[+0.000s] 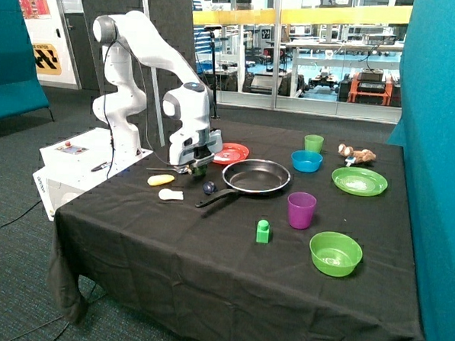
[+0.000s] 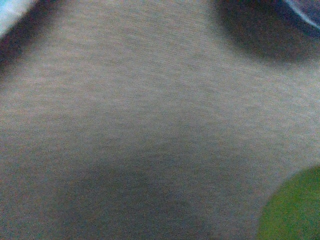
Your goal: Cook the capsicum and place it on a plate
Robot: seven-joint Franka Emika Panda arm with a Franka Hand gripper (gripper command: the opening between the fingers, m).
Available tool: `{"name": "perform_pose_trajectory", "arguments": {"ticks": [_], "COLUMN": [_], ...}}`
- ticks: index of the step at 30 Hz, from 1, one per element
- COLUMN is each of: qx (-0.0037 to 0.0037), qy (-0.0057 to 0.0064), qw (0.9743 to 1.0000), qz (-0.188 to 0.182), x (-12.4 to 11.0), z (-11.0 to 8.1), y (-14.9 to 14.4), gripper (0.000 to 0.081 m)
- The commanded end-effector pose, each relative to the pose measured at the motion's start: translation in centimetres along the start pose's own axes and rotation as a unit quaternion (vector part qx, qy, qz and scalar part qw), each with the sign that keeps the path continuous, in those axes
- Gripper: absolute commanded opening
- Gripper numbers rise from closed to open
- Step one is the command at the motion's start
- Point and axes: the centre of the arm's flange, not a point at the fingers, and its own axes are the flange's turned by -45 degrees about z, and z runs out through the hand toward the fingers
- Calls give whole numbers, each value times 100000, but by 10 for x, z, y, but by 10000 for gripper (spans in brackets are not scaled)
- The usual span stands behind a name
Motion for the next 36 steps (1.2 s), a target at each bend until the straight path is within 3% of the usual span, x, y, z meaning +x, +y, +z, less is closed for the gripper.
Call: {"name": "perform_pose_trajectory", "arguments": {"ticks": [1, 15, 23, 36], "qx": [-66, -52, -52, -57], "qy": [-223, -227, -227, -226], "qw": [99888, 99378, 99400, 99600], "qz": [-4718, -11134, -10939, -8937], "x": [7, 32, 48, 66], "z": [-20, -35, -34, -19], "y": [-41, -113, -130, -128], "gripper": [0, 0, 0, 0]}}
